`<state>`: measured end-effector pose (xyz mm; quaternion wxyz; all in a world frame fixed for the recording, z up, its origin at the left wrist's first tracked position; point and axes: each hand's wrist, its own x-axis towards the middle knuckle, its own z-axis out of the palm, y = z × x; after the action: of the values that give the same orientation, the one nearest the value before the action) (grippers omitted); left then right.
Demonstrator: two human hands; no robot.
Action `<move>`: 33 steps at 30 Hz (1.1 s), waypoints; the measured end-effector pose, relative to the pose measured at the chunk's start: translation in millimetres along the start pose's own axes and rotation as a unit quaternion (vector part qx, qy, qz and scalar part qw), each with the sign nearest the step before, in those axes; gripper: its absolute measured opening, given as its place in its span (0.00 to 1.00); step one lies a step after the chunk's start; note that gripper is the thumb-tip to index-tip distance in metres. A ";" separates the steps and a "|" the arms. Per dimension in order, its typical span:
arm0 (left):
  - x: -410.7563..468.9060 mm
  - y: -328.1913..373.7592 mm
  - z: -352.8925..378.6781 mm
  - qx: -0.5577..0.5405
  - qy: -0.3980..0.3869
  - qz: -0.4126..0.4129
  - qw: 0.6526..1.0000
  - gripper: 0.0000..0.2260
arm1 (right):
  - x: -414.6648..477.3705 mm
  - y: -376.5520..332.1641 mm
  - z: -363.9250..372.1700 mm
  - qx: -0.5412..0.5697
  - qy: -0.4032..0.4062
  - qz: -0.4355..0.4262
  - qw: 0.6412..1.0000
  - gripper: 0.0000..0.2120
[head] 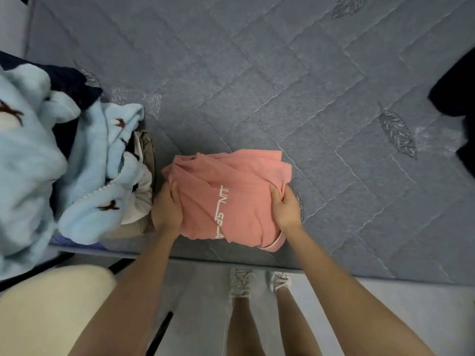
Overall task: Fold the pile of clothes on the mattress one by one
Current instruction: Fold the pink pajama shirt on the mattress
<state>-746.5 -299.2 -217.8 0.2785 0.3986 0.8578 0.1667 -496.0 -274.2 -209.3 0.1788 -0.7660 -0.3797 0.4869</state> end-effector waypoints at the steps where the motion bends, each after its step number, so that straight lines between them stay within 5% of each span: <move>1: -2.2 -0.9 0.4 0.003 -0.003 -0.004 1.000 0.17 | 1.7 0.7 -0.5 -0.009 -0.005 0.006 1.000 0.15; 7: -19.0 18.8 -7.9 0.039 0.006 0.028 0.999 0.23 | -5.4 -7.7 -18.1 -0.094 -0.032 0.032 0.995 0.21; 13: -57.9 99.2 -45.5 0.180 -0.047 0.248 0.951 0.24 | -49.6 -53.2 -81.6 -0.270 -0.011 -0.085 0.959 0.31; 16: -88.3 146.0 -66.1 0.226 -0.075 0.288 0.928 0.25 | -82.6 -80.5 -118.9 -0.324 0.007 -0.106 0.940 0.33; 23: -157.3 237.5 -90.5 0.281 -0.105 0.356 0.885 0.28 | -153.6 -107.7 -224.6 -0.360 0.058 -0.090 0.927 0.35; 33: -283.6 366.1 -54.5 0.295 -0.077 0.430 0.850 0.32 | -200.7 -60.3 -410.1 -0.329 0.114 -0.051 0.936 0.36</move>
<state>-413.9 -293.5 109.0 0.1136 0.8026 0.5851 -0.0228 -206.7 -347.7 141.4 -0.0161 -0.8119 -0.5345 0.2344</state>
